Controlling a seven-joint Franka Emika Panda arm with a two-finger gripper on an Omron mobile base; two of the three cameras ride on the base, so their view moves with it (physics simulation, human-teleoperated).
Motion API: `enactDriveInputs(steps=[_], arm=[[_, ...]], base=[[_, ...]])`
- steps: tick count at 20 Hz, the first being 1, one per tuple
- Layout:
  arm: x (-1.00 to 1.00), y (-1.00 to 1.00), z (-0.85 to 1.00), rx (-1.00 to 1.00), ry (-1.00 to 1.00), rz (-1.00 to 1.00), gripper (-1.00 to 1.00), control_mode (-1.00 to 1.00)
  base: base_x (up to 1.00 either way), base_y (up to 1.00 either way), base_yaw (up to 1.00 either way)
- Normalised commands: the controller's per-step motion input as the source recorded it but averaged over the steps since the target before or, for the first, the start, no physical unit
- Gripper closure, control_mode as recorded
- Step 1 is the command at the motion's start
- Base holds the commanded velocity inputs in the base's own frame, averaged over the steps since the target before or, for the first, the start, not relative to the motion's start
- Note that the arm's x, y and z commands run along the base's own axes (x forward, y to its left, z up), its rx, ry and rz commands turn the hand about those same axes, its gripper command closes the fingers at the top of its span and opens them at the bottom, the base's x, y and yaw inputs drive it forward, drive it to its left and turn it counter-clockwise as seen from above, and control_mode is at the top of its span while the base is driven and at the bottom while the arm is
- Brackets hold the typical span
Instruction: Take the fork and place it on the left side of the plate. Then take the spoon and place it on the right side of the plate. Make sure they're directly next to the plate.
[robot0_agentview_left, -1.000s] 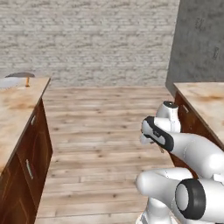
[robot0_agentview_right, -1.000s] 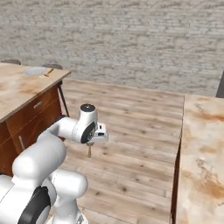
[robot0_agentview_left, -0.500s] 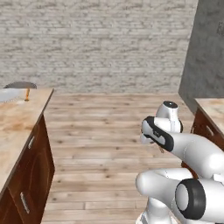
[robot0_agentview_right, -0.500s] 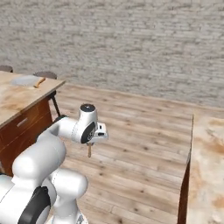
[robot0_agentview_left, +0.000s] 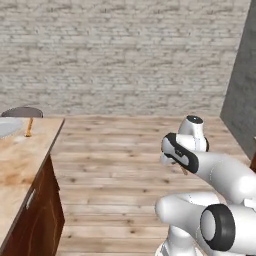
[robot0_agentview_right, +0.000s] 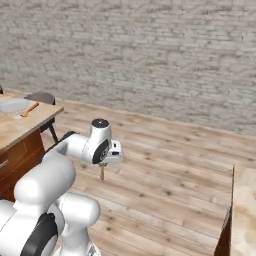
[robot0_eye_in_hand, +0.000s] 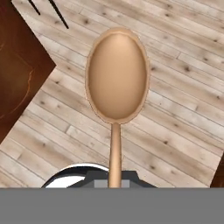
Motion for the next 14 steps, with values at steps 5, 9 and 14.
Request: enactDriveInputs(steps=[5,9,14], arm=[[0.00,0.00,0.00,0.00,0.00,0.00,1.00,1.00],[0.00,0.00,0.00,0.00,0.00,0.00,1.00,1.00],[0.00,0.00,0.00,0.00,0.00,0.00,1.00,1.00]], base=[[0.94,0.15,0.10],[0.94,0.13,0.12],[0.94,0.10,0.12]])
